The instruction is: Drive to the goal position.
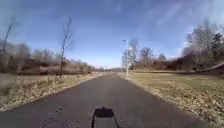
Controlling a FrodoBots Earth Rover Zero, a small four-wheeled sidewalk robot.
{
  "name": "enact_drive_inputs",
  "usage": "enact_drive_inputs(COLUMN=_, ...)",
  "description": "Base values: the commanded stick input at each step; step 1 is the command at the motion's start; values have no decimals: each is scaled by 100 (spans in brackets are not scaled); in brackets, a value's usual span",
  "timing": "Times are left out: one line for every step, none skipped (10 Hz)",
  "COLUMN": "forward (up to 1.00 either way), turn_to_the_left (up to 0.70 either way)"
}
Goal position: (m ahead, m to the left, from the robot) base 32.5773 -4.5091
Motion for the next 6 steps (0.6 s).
enact_drive_inputs(forward=100, turn_to_the_left=7)
enact_drive_inputs(forward=100, turn_to_the_left=8)
enact_drive_inputs(forward=100, turn_to_the_left=8)
enact_drive_inputs(forward=100, turn_to_the_left=8)
enact_drive_inputs(forward=100, turn_to_the_left=8)
enact_drive_inputs(forward=100, turn_to_the_left=8)
